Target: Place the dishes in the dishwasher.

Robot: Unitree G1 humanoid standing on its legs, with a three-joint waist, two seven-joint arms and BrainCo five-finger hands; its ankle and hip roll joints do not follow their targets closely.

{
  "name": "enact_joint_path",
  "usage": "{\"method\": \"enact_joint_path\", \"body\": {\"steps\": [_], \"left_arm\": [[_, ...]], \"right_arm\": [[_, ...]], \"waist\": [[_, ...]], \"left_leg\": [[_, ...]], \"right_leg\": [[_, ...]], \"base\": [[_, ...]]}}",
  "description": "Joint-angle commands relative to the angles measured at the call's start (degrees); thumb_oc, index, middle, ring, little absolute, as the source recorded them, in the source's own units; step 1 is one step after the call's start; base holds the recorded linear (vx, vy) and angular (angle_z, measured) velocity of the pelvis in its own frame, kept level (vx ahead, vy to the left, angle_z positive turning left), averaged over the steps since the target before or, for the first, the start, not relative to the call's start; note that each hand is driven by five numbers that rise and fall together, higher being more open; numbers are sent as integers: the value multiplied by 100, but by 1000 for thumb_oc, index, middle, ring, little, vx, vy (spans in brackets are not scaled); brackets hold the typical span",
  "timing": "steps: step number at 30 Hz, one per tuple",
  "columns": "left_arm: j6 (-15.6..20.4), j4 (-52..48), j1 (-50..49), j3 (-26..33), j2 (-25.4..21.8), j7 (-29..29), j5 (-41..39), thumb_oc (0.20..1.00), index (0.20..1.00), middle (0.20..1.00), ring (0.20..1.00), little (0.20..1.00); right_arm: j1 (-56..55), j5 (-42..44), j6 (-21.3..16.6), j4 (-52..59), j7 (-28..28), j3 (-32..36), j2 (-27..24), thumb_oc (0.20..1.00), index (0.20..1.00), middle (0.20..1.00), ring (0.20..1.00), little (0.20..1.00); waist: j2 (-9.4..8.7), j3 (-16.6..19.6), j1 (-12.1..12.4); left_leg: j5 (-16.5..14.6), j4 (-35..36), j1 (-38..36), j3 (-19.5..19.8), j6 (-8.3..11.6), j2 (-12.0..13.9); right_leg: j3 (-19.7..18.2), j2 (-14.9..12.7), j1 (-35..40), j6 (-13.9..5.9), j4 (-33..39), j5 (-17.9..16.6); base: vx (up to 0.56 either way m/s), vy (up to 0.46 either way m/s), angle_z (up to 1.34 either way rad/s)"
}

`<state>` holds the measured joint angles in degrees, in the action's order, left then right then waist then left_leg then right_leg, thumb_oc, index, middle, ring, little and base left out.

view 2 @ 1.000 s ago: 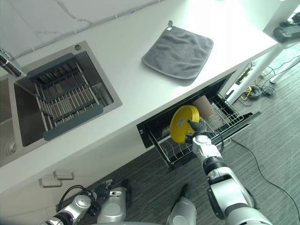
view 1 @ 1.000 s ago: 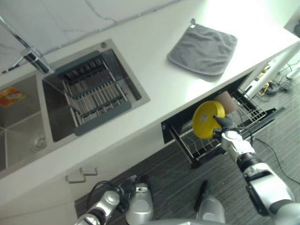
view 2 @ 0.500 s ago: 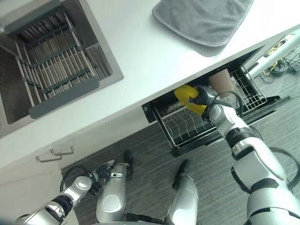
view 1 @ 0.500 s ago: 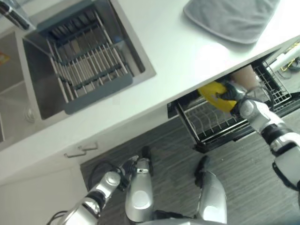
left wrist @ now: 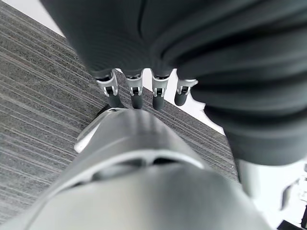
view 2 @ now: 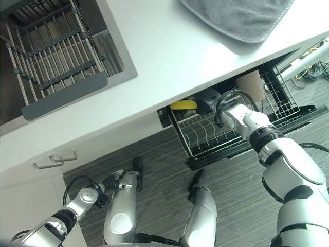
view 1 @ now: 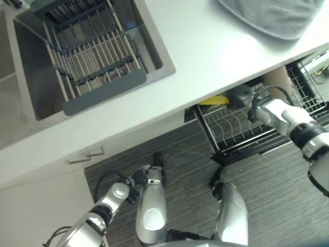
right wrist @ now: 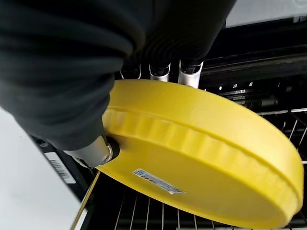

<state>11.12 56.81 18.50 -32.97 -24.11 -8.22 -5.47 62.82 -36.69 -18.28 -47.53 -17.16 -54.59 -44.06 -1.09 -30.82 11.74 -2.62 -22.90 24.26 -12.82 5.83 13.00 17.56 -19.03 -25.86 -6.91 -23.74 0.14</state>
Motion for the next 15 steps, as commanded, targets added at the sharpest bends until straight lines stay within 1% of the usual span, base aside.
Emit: {"method": "enact_joint_path", "body": {"steps": [1, 2, 3, 4, 5, 7, 8, 11, 14, 15], "left_arm": [[232, 6, -97, -437, 133, 262, 131, 1000, 1000, 1000, 1000, 1000], [254, 11, -85, -447, 148, 283, 126, 1000, 1000, 1000, 1000, 1000], [301, 8, -43, -492, 202, 361, 93, 1000, 1000, 1000, 1000, 1000], [318, 9, -36, -499, 215, 379, 89, 1000, 1000, 1000, 1000, 1000], [364, 12, -17, -519, 245, 426, 71, 1000, 1000, 1000, 1000, 1000], [471, 22, 19, -548, 295, 506, 45, 1000, 1000, 1000, 1000, 1000], [538, 18, 42, -572, 326, 558, 58, 1000, 1000, 1000, 1000, 1000], [649, -6, 75, -637, 366, 652, 64, 1000, 1000, 1000, 1000, 1000], [737, -42, 104, -670, 350, 717, 0, 1000, 1000, 1000, 1000, 1000], [766, -61, 102, -677, 354, 762, -44, 1000, 1000, 1000, 1000, 1000]], "right_arm": [[1072, -579, 741, -339, -1476, 295, 156, 200, 200, 200, 200, 200], [1077, -628, 779, -375, -1553, 299, 170, 200, 200, 200, 200, 200], [1094, -802, 892, -501, -1803, 288, 201, 200, 200, 200, 200, 200], [1100, -839, 911, -538, -1867, 283, 210, 200, 200, 200, 200, 200], [1118, -962, 998, -629, -2043, 267, 236, 200, 200, 200, 200, 200], [1132, -1281, 1203, -770, -2383, 216, 290, 200, 200, 200, 200, 200], [1127, -1380, 1416, -830, -2526, 180, 318, 200, 200, 200, 200, 200], [1174, -1260, 1796, -993, -2674, 124, 365, 200, 200, 200, 200, 200], [1186, -1257, 2086, -1093, -2918, 122, 315, 200, 200, 200, 200, 200], [1172, -1273, 2250, -1120, -3088, 142, 297, 200, 200, 200, 200, 200]], "waist": [[78, 102, 227], [86, 102, 228], [115, 102, 227], [122, 102, 228], [143, 102, 232], [181, 102, 236], [198, 102, 240], [234, 102, 255], [256, 102, 240], [261, 102, 232]], "left_leg": [[-553, -409, 368, 282, -209, -185], [-558, -417, 389, 279, -213, -187], [-571, -435, 451, 271, -224, -198], [-575, -442, 468, 272, -226, -203], [-587, -460, 517, 272, -234, -210], [-612, -505, 610, 269, -255, -216], [-623, -522, 651, 262, -268, -219], [-638, -574, 764, 257, -291, -219], [-634, -590, 852, 250, -301, -223], [-629, -591, 896, 243, -304, -222]], "right_leg": [[204, -26, -112, -210, -853, 883], [210, -28, -131, -208, -861, 887], [221, -28, -192, -204, -892, 902], [222, -27, -206, -202, -900, 908], [224, -26, -255, -196, -929, 922], [233, -33, -360, -183, -1016, 952], [241, -39, -402, -181, -1043, 955], [259, -55, -499, -169, -1086, 958], [263, -41, -574, -166, -1085, 941], [268, -30, -611, -165, -1082, 938]], "base": [[-100, 46, -2], [-78, 43, -1], [-42, 18, -2], [-52, 23, -1], [-44, 20, -2], [-47, 20, 0], [-35, 10, 1], [-37, 2, -2], [-37, 8, 3], [-42, 20, 0]]}}
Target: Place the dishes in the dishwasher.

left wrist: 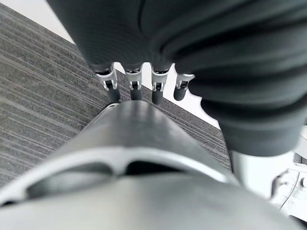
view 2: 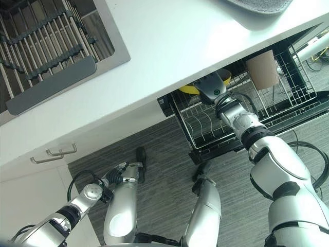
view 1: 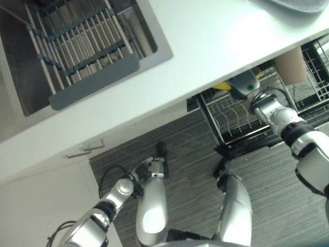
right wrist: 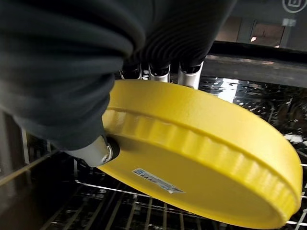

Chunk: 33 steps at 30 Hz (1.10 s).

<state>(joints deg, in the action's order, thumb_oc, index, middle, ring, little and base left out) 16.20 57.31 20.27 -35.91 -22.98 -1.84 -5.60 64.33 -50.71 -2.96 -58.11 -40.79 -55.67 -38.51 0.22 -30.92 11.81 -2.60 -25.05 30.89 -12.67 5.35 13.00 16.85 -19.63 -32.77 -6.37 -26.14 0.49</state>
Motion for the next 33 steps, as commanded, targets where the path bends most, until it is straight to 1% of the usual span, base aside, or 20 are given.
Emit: {"method": "enact_joint_path", "body": {"steps": [1, 2, 6, 10, 13, 15, 16, 17, 19, 23, 24, 26, 27, 29, 33], "left_arm": [[279, -120, -61, -394, 249, 172, -53, 1000, 1000, 1000, 1000, 1000], [288, -119, -60, -394, 256, 189, -53, 1000, 1000, 1000, 1000, 1000], [315, -140, 26, -455, 300, 288, -126, 1000, 1000, 1000, 1000, 1000], [332, -191, 51, -519, 324, 371, -171, 1000, 1000, 1000, 1000, 1000], [369, -211, 83, -550, 338, 434, -222, 1000, 1000, 1000, 1000, 1000], [401, -275, 139, -547, 343, 456, -217, 1000, 1000, 1000, 1000, 1000], [414, -296, 153, -562, 336, 467, -213, 1000, 1000, 1000, 1000, 1000], [441, -375, 155, -587, 315, 498, -204, 1000, 1000, 1000, 1000, 1000], [456, -456, 145, -591, 312, 536, -183, 1000, 1000, 1000, 1000, 1000], [359, -739, 226, -633, 365, 684, -196, 1000, 1000, 1000, 1000, 1000], [350, -761, 231, -639, 362, 690, -197, 1000, 1000, 1000, 1000, 1000], [324, -896, 236, -662, 347, 733, -187, 1000, 1000, 1000, 1000, 1000], [294, -992, 256, -682, 346, 774, -231, 1000, 1000, 1000, 1000, 1000], [238, -1099, 288, -704, 340, 794, -241, 1000, 1000, 1000, 1000, 1000], [152, -1231, 318, -755, 363, 857, -226, 1000, 1000, 1000, 1000, 1000]], "right_arm": [[1049, 49, 847, -82, -757, 263, -251, 200, 200, 200, 200, 200], [1051, 35, 895, -88, -760, 266, -245, 200, 200, 200, 200, 200], [1121, 139, 1312, -274, -845, 230, -179, 200, 200, 200, 200, 200], [1123, 219, 1513, -421, -929, 217, -115, 200, 200, 200, 200, 200], [1140, 273, 1699, -537, -830, 218, -16, 200, 200, 200, 200, 200], [1076, 412, 1897, -662, -928, 222, 39, 200, 200, 200, 200, 200], [1073, 504, 1954, -691, -920, 214, 59, 200, 200, 200, 200, 200], [1105, 605, 2089, -740, -904, 243, 101, 200, 200, 200, 200, 200], [1100, 727, 2178, -768, -863, 294, 134, 200, 200, 200, 200, 200], [936, 1352, 2172, -872, -1138, 491, 215, 200, 200, 200, 200, 200], [932, 1396, 2172, -877, -1152, 507, 220, 200, 200, 200, 200, 200], [880, 1614, 2098, -893, -1234, 617, 230, 200, 200, 200, 200, 200], [849, 1728, 1990, -876, -1289, 686, 252, 200, 200, 200, 200, 200], [846, 1840, 1886, -850, -1314, 733, 298, 200, 200, 200, 200, 200], [833, 2229, 1907, -810, -1327, 832, 411, 200, 200, 200, 200, 200]], "waist": [[138, 113, 221], [141, 113, 220], [179, 113, 223], [223, 113, 227], [250, 113, 233], [273, 113, 229], [276, 113, 231], [294, 113, 242], [313, 113, 247], [377, 113, 226], [381, 113, 227], [410, 113, 225], [434, 113, 215], [463, 113, 218], [514, 113, 220]], "left_leg": [[-627, -377, 275, 216, -258, -221], [-623, -372, 282, 210, -259, -220], [-620, -380, 408, 179, -282, -222], [-615, -385, 495, 159, -298, -237], [-636, -412, 545, 135, -308, -225], [-636, -440, 618, 96, -318, -196], [-640, -453, 638, 93, -321, -196], [-655, -477, 692, 99, -323, -198], [-667, -493, 729, 99, -327, -203], [-674, -496, 845, 47, -354, -222], [-676, -499, 853, 47, -355, -224], [-687, -509, 915, 40, -362, -237], [-686, -511, 966, 34, -370, -250], [-673, -501, 1019, 25, -377, -261], [-663, -478, 1073, 8, -378, -288]], "right_leg": [[348, 29, 38, -221, -846, 898], [353, 29, 32, -222, -843, 894], [386, 20, -93, -222, -858, 874], [407, 18, -183, -228, -872, 854], [425, 5, -221, -224, -894, 874], [456, -23, -286, -228, -925, 875], [464, -26, -297, -225, -928, 880], [468, -24, -341, -217, -946, 892], [474, -21, -374, -207, -959, 902], [500, -49, -514, -224, -1014, 893], [501, -51, -522, -226, -1015, 892], [499, -47, -576, -227, -1011, 887], [496, -42, -628, -232, -1003, 868], [497, -52, -683, -240, -994, 843], [492, -61, -743, -256, -962, 814]], "base": [[-38, 19, -2], [0, 0, 0], [0, 0, 0], [0, 0, 0], [0, 0, 0], [0, 0, 0], [0, 0, 0], [0, 0, 0], [0, 0, 0], [0, 19, 1], [0, 0, 0], [-4, 24, 3], [-10, 34, 2], [-8, 15, 0], [0, 0, 0]]}}
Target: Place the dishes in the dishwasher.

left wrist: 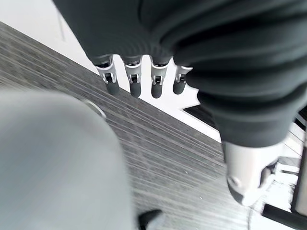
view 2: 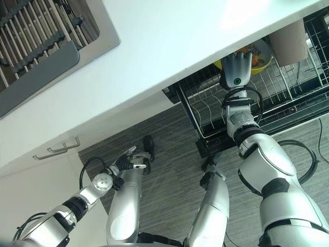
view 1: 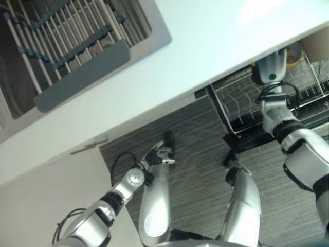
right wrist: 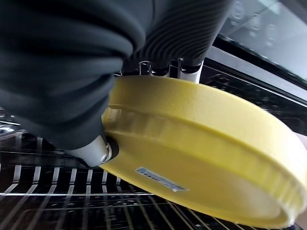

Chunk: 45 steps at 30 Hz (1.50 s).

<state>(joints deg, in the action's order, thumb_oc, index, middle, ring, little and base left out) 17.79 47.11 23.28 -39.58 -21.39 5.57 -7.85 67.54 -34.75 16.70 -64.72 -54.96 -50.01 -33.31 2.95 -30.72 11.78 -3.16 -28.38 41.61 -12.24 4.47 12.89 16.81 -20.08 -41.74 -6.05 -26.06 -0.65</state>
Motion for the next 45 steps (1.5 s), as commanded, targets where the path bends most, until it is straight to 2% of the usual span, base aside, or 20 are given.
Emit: {"method": "enact_joint_path", "body": {"steps": [1, 14, 15, 16, 17, 24, 30, 35, 42, 44, 45], "left_arm": [[-21, -232, 18, -388, 205, 126, -2, 1000, 1000, 1000, 1000, 1000], [-177, -466, 96, -378, 177, 136, -23, 1000, 1000, 1000, 1000, 1000], [-182, -476, 92, -378, 173, 132, -22, 1000, 1000, 1000, 1000, 1000], [-180, -478, 88, -376, 171, 130, -19, 1000, 1000, 1000, 1000, 1000], [-185, -472, 84, -373, 179, 127, -2, 1000, 1000, 1000, 1000, 1000], [-205, -437, 105, -344, 228, 156, -17, 1000, 1000, 1000, 1000, 1000], [-243, -421, 116, -290, 221, 119, -117, 1000, 1000, 1000, 1000, 1000], [-232, -378, 68, -253, 218, 133, -114, 1000, 1000, 1000, 1000, 1000], [-358, -260, -54, -124, 342, 154, -118, 1000, 1000, 1000, 1000, 1000], [-358, -99, -157, 8, 438, 113, -84, 1000, 1000, 1000, 1000, 1000], [-376, 7, -175, 96, 473, 59, -92, 1000, 1000, 1000, 1000, 1000]], "right_arm": [[505, 656, -62, -143, 81, 275, -104, 200, 200, 200, 200, 200], [530, 1024, -142, -121, 363, 393, 123, 200, 200, 200, 200, 200], [523, 1051, -149, -112, 373, 400, 129, 338, 338, 338, 338, 338], [520, 1059, -149, -105, 391, 407, 136, 517, 517, 517, 517, 517], [501, 1120, -157, -94, 452, 441, 173, 1000, 1000, 1000, 1000, 1000], [406, 1458, -415, -70, 607, 523, 280, 1000, 1000, 1000, 1000, 1000], [228, 1527, -830, 80, 994, 543, 372, 1000, 1000, 1000, 1000, 1000], [145, 1641, -901, 148, 1018, 556, 402, 1000, 1000, 1000, 1000, 1000], [-209, 3156, -1124, 325, 532, 1182, 620, 1000, 1000, 1000, 1000, 1000], [-444, 3641, -1730, 559, 840, 1641, 859, 1000, 1000, 1000, 1000, 1000], [-571, 3823, -1836, 813, 955, 1819, 1032, 1000, 1000, 1000, 1000, 1000]], "waist": [[245, 93, 224], [375, 93, 288], [378, 93, 288], [380, 93, 288], [387, 93, 291], [399, 93, 298], [390, 93, 290], [390, 93, 278], [401, 93, 204], [385, 93, 157], [360, 93, 119]], "left_leg": [[-606, -141, 5, -38, -291, -277], [-541, -66, 101, -72, -305, -329], [-541, -64, 101, -70, -306, -333], [-541, -60, 100, -71, -306, -335], [-534, -43, 93, -80, -306, -331], [-488, 34, 91, -84, -293, -349], [-474, 63, 83, -73, -302, -374], [-455, 120, -4, -107, -300, -360], [-433, 218, -284, -198, -279, -318], [-443, 246, -468, -236, -275, -309], [-443, 264, -602, -260, -264, -307]], "right_leg": [[496, -18, 149, -288, -967, 926], [556, -93, 51, -319, -909, 846], [553, -92, 49, -320, -908, 845], [553, -91, 48, -320, -906, 844], [560, -95, 49, -323, -897, 840], [576, -106, 41, -340, -858, 815], [585, -107, 44, -343, -850, 813], [591, -107, 95, -342, -838, 822], [558, -93, 286, -297, -844, 897], [524, -54, 433, -262, -822, 941], [505, -43, 534, -250, -834, 982]], "base": [[0, 0, 0], [0, 0, 0], [0, 0, 0], [0, 0, 0], [-12, 1, 4], [-5, 0, 1], [0, 0, 0], [0, 0, 0], [7, 10, -1], [32, 45, -4], [31, 49, -4]]}}
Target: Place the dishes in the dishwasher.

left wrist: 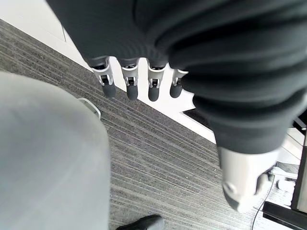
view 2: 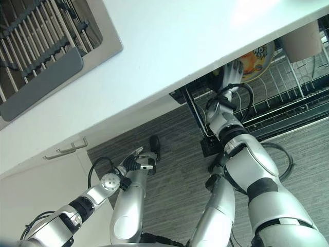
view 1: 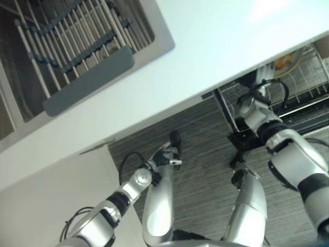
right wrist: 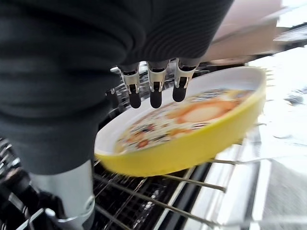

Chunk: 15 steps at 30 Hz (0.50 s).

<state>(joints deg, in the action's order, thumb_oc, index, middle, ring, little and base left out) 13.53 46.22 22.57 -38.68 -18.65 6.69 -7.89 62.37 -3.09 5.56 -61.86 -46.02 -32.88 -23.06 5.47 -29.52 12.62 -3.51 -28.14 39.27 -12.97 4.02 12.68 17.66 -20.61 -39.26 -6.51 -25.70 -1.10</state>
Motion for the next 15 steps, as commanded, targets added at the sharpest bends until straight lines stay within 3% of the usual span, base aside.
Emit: {"method": "enact_joint_path", "body": {"steps": [1, 4, 7, 15], "left_arm": [[44, 112, -112, 24, 204, -62, -86, 1000, 1000, 1000, 1000, 1000], [34, 322, -240, 181, 323, -82, -110, 1000, 1000, 1000, 1000, 1000], [124, 684, -376, 353, 407, -61, -120, 1000, 1000, 1000, 1000, 1000], [123, 1133, -513, 583, 549, -124, -37, 1000, 1000, 1000, 1000, 1000]], "right_arm": [[-79, 676, -714, 567, 35, 129, 30, 1000, 1000, 1000, 1000, 1000], [-403, 124, -435, 915, -13, 197, 150, 1000, 1000, 1000, 1000, 1000], [-735, 319, -136, 1654, 23, 293, 206, 1000, 1000, 1000, 1000, 1000], [-1181, 325, -270, 2418, 64, 438, 445, 1000, 1000, 1000, 1000, 1000]], "waist": [[103, -28, 28], [68, -28, -61], [-53, -28, -186], [-216, -28, -355]], "left_leg": [[-409, 246, -400, -193, -218, -288], [-490, 211, -729, -223, -256, -289], [-583, 222, -1250, -242, -304, -313], [-534, 536, -2220, -356, -295, -291]], "right_leg": [[414, 13, 308, -203, -870, 1035], [304, 31, 542, -166, -890, 1104], [163, 74, 984, -172, -821, 1141], [50, 46, 1854, -245, -385, 1021]], "base": [[21, 40, -3], [49, 91, -6], [81, 99, -18], [70, 42, -24]]}}
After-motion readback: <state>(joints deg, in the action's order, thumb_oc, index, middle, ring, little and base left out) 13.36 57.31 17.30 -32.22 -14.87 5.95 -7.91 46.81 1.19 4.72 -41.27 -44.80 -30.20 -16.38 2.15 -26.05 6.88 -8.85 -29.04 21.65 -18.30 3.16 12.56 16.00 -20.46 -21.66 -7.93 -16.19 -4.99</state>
